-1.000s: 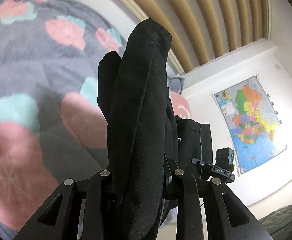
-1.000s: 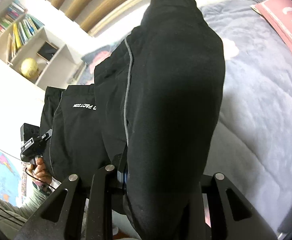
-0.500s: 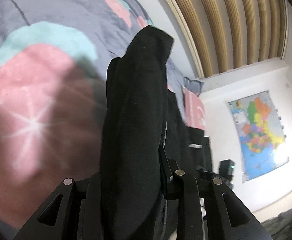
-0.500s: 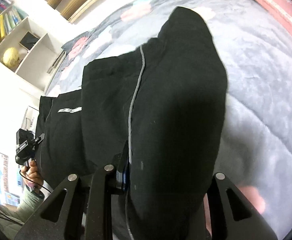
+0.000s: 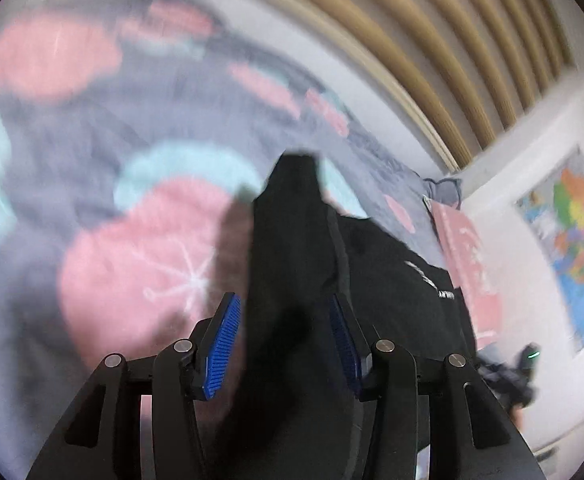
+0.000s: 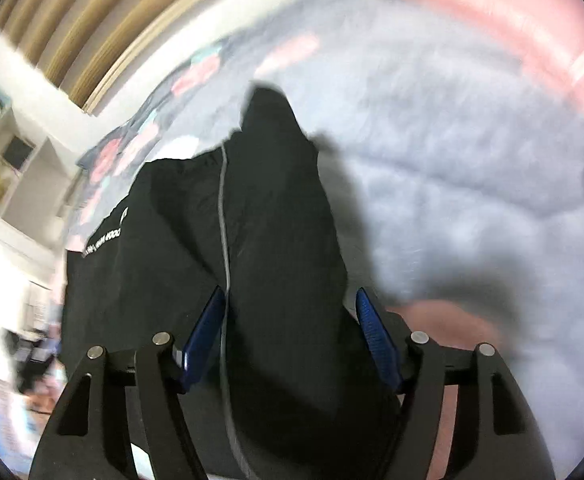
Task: Fold large clothes
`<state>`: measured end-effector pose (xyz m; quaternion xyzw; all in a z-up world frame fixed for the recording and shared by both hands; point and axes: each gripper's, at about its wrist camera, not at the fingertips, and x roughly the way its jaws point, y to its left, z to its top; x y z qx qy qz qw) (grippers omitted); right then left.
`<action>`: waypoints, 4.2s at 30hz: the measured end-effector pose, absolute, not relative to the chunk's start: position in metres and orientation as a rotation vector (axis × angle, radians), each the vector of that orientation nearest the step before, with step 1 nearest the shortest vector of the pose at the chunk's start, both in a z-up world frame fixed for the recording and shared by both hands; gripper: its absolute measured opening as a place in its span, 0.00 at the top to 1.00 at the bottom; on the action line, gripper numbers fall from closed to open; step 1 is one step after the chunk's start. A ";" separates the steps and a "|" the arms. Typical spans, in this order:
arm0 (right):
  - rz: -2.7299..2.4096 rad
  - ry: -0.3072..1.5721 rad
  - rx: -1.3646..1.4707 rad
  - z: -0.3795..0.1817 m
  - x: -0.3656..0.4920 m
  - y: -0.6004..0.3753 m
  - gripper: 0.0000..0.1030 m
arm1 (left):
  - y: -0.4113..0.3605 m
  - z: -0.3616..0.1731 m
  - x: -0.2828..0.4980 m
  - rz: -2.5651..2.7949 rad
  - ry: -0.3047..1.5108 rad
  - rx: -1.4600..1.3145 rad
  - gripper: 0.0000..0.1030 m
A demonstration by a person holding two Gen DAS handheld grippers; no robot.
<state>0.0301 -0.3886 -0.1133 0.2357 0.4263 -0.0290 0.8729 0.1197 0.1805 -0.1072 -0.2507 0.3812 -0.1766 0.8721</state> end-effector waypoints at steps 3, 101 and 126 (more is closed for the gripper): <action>-0.027 0.798 0.404 -0.073 0.018 -0.350 0.31 | 0.145 -0.068 0.095 -0.417 0.712 -0.395 0.50; -0.093 0.842 0.126 -0.011 0.019 -0.177 0.02 | -0.009 -0.001 0.011 -0.192 0.692 0.089 0.19; -0.090 0.867 0.153 -0.021 0.024 -0.181 0.02 | -0.012 -0.007 0.015 -0.233 0.711 0.071 0.19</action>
